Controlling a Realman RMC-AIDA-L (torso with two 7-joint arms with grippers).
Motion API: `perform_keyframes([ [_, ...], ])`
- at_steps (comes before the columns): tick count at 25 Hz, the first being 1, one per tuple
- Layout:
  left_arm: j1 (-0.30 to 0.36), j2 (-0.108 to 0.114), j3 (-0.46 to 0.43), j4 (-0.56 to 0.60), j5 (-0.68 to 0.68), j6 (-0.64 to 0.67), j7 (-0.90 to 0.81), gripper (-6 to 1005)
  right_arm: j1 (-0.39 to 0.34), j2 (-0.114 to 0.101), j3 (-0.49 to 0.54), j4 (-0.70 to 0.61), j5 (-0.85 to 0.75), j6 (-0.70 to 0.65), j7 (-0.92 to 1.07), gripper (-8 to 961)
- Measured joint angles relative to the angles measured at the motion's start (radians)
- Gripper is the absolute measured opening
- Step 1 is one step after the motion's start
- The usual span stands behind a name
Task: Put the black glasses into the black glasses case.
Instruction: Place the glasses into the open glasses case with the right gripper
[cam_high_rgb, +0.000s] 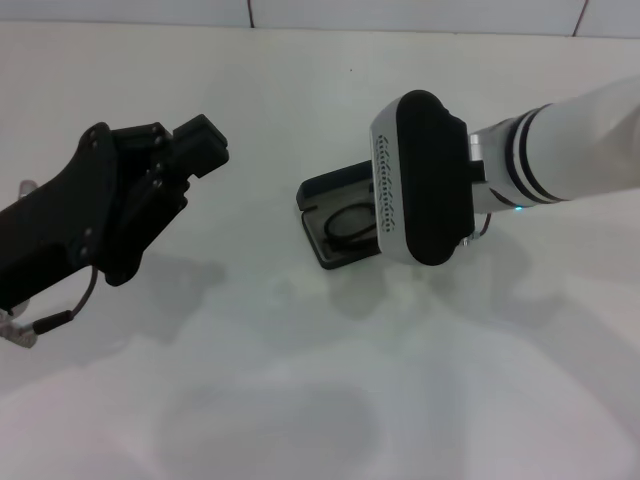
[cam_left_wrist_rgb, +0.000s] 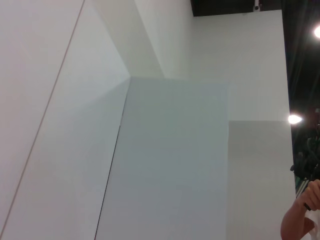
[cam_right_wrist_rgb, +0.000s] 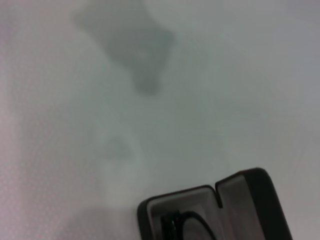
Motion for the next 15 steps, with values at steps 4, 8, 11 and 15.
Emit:
perform_keyframes([
  [4,0.003,0.002,0.000,0.000,-0.001,0.000,0.000,65,-0.044,0.000,0.020,-0.070,0.015,-0.052,0.035,181],
  [8,-0.004,0.013,-0.002,0.000,-0.006,0.000,0.000,66,-0.121,-0.001,0.092,-0.149,0.117,-0.117,0.051,181],
  [11,-0.014,0.027,-0.027,0.000,-0.002,-0.005,-0.004,66,-0.190,-0.005,0.198,-0.202,0.263,-0.181,0.029,181],
  [15,-0.032,0.046,-0.060,0.006,0.012,-0.061,-0.038,66,-0.291,-0.005,0.435,-0.234,0.551,-0.367,-0.088,181],
])
